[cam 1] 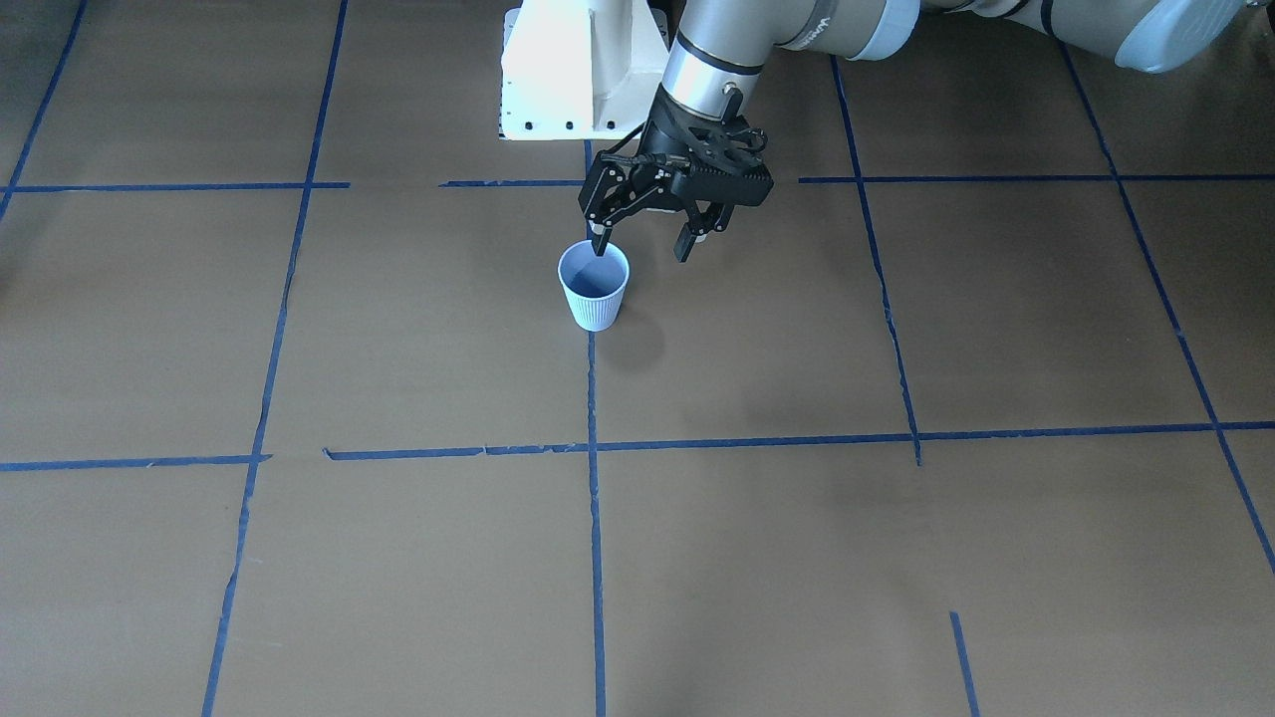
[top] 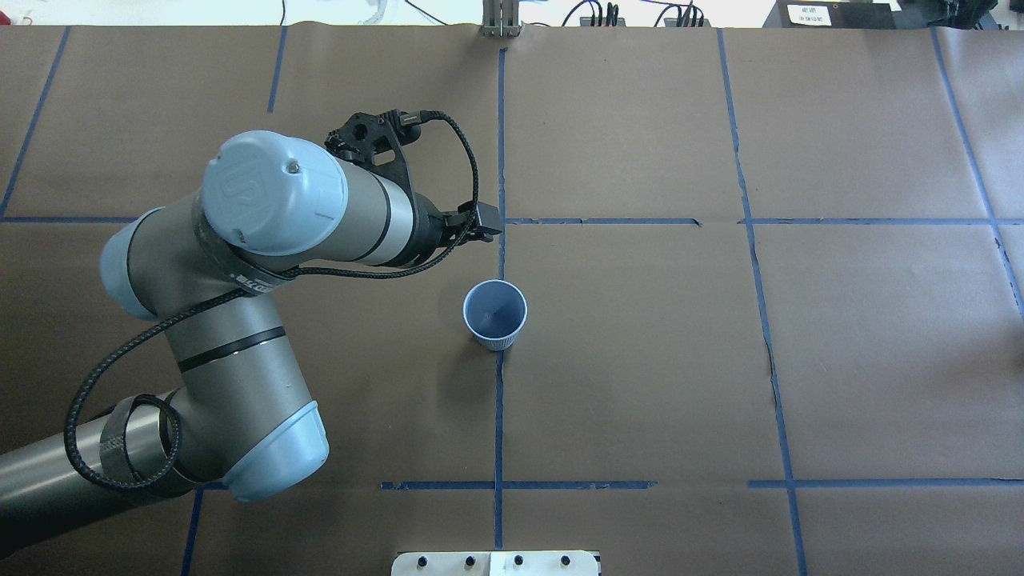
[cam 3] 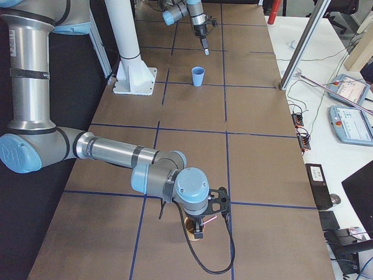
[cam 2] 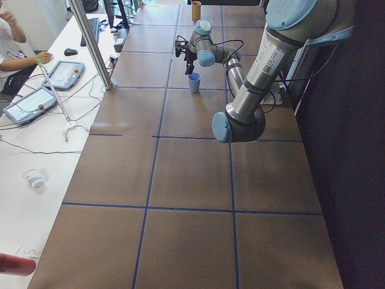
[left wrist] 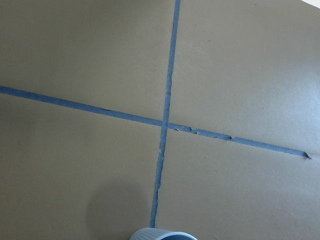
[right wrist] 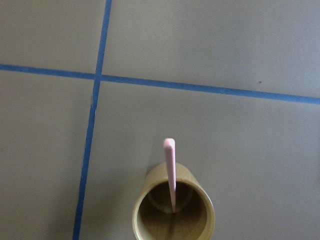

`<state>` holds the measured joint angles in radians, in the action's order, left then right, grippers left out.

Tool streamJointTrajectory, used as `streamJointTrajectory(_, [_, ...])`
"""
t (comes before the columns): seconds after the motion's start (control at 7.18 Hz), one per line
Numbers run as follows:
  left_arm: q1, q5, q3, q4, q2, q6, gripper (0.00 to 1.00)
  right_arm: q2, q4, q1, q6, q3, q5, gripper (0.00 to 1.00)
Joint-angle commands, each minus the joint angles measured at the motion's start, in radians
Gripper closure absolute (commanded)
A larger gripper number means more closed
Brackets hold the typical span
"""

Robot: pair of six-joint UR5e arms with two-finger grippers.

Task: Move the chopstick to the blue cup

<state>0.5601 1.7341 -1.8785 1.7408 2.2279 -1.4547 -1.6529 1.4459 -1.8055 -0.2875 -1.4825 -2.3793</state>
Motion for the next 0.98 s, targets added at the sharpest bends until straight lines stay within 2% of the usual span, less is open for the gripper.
streamJointTrajectory(0.0, [0.049,0.005,-0.020,0.000,-0.002,0.005,0.00,0.001,-0.394,0.014,0.128,0.198,-0.029,0.01])
streamJointTrajectory(0.28, [0.052,0.005,-0.028,-0.001,-0.005,0.004,0.00,-0.004,-0.470,0.061,0.194,0.202,-0.031,0.02])
streamJointTrajectory(0.56, [0.052,0.005,-0.042,-0.003,-0.016,0.004,0.00,0.005,-0.473,0.115,0.229,0.194,-0.031,0.03])
streamJointTrajectory(0.7, [0.052,0.005,-0.042,-0.003,-0.016,0.004,0.00,0.005,-0.475,0.117,0.228,0.196,-0.031,0.07])
streamJointTrajectory(0.84, [0.052,0.004,-0.047,-0.003,-0.017,0.004,0.00,0.004,-0.475,0.117,0.228,0.196,-0.031,0.47])
